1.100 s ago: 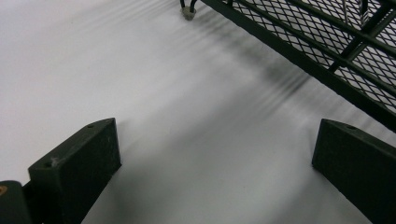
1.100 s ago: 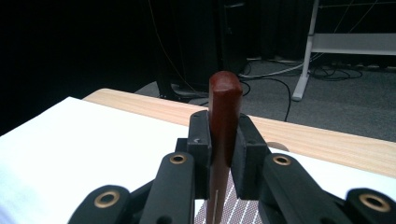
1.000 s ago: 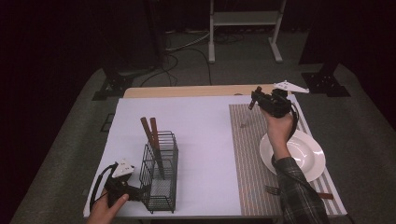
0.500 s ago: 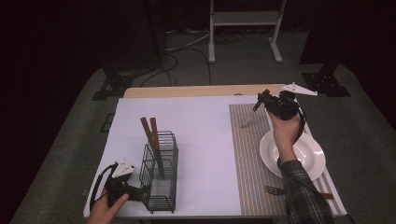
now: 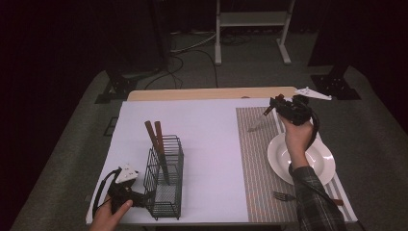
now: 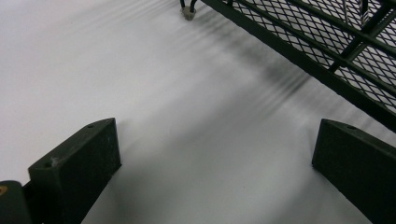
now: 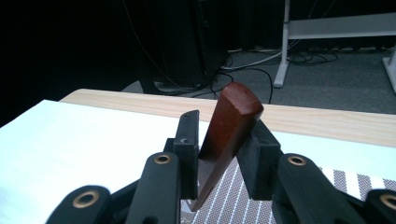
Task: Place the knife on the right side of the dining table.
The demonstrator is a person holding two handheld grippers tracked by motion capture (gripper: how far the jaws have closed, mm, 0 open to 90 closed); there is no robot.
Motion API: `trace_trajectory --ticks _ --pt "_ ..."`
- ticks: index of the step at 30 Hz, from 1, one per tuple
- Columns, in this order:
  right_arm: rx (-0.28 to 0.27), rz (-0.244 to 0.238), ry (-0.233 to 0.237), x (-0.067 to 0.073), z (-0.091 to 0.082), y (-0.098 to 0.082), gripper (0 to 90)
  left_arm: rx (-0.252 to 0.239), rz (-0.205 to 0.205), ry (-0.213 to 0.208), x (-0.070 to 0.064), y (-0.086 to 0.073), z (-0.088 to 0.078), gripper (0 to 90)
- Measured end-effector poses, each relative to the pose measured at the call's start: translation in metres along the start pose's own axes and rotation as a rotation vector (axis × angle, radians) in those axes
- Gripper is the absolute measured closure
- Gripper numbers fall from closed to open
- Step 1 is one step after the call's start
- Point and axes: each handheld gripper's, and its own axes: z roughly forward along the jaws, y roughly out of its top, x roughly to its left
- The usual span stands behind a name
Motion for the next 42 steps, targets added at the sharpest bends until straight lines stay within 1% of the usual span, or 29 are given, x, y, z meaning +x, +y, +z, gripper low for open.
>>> trace_trajectory --ticks 2,7,10,11,14,19,23,26,42 --pt "0.003 0.01 -0.003 -0.003 -0.001 -0.001 69.6 0.0 0.0 0.0 0.0 0.0 0.0 0.0" --pt "0.013 0.014 -0.019 -0.007 -0.001 -0.003 67.7 0.0 0.0 0.0 0.0 0.0 0.0 0.0" --pt "0.02 0.028 -0.032 -0.013 -0.002 -0.006 66.7 0.0 0.0 0.0 0.0 0.0 0.0 0.0" --pt "0.02 0.028 -0.032 -0.013 -0.002 -0.006 66.7 0.0 0.0 0.0 0.0 0.0 0.0 0.0" --pt "0.024 0.047 -0.042 -0.019 -0.003 -0.009 65.8 0.0 0.0 0.0 0.0 0.0 0.0 0.0" --pt "0.032 0.056 -0.051 -0.025 -0.004 -0.012 64.3 0.0 0.0 0.0 0.0 0.0 0.0 0.0" --pt "0.037 0.067 -0.055 -0.028 -0.004 -0.014 63.5 0.0 0.0 0.0 0.0 0.0 0.0 0.0" --pt "0.044 0.086 -0.06 -0.032 -0.005 -0.016 62.4 0.0 0.0 0.0 0.0 0.0 0.0 0.0" --pt "0.058 0.121 -0.061 -0.041 -0.006 -0.021 58.2 0.0 0.0 0.0 0.0 0.0 0.0 0.0"
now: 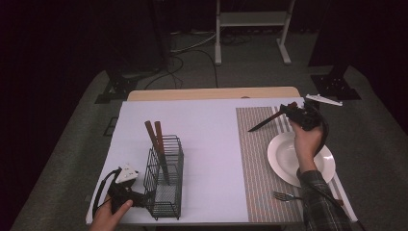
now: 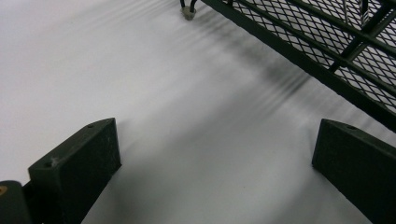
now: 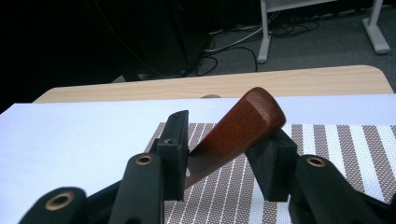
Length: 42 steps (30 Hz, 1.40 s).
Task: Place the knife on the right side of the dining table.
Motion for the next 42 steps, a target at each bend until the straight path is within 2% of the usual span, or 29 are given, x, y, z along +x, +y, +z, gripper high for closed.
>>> trace_trajectory --ticks 6,30,36,42 --pt "0.018 0.025 -0.003 -0.004 0.001 -0.001 56.2 0.0 0.0 0.0 0.0 0.0 0.0 0.0" --pt "0.035 0.058 -0.031 -0.02 -0.001 -0.011 57.4 0.0 0.0 0.0 0.0 0.0 0.0 0.0" --pt "0.04 0.092 -0.028 -0.026 -0.001 -0.014 57.3 0.0 0.0 0.0 0.0 0.0 0.0 0.0" --pt "0.05 0.106 -0.029 -0.03 -0.001 -0.017 55.9 0.0 0.0 0.0 0.0 0.0 0.0 0.0"
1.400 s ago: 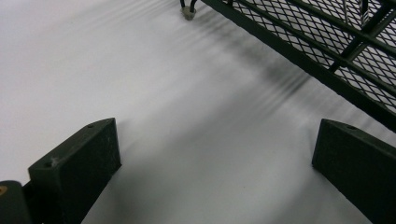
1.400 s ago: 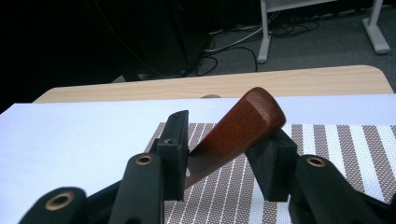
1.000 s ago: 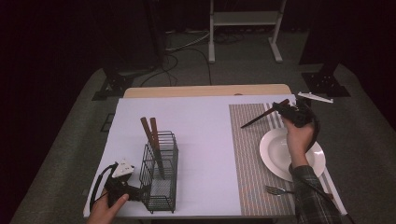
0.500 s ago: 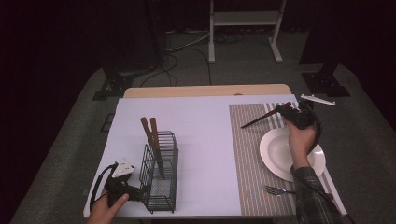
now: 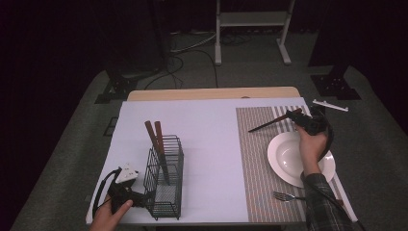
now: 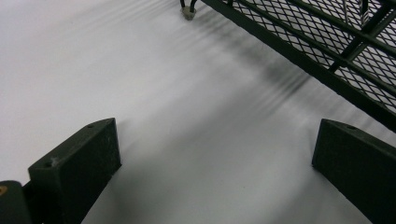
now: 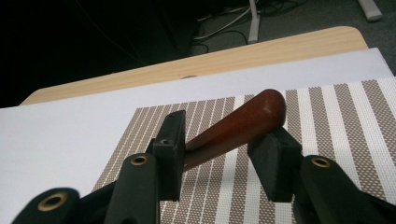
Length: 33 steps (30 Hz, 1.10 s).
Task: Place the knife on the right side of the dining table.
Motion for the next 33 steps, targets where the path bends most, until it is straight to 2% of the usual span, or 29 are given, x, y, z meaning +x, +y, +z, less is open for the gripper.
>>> trace_trajectory --ticks 33 --pt "0.065 0.082 0.004 -0.02 0.005 -0.012 48.1 0.0 0.0 0.0 0.0 0.0 0.0 0.0"
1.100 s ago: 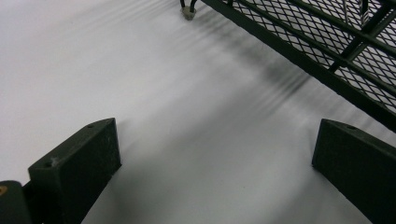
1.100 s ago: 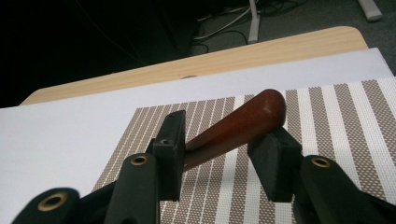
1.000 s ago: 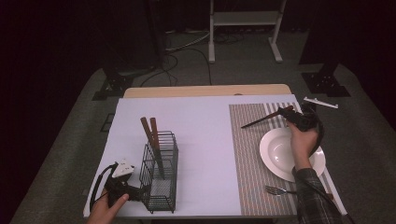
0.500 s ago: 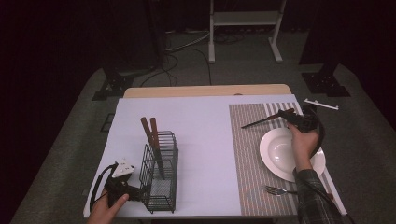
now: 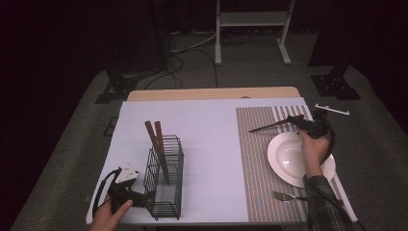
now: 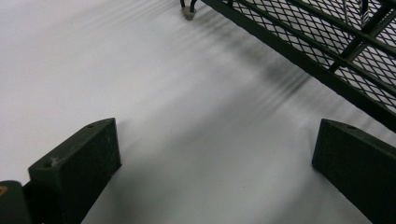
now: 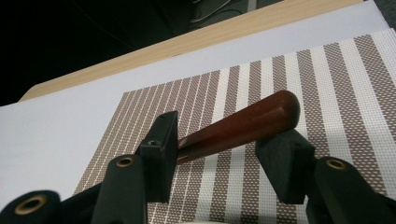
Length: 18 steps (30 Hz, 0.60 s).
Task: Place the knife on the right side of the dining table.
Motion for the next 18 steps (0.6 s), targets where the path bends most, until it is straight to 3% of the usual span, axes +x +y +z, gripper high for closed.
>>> trace_trajectory --ticks 18 --pt "0.062 0.044 -0.009 -0.0076 0.0045 -0.0007 41.5 0.0 0.0 0.0 0.0 0.0 0.0 0.0"
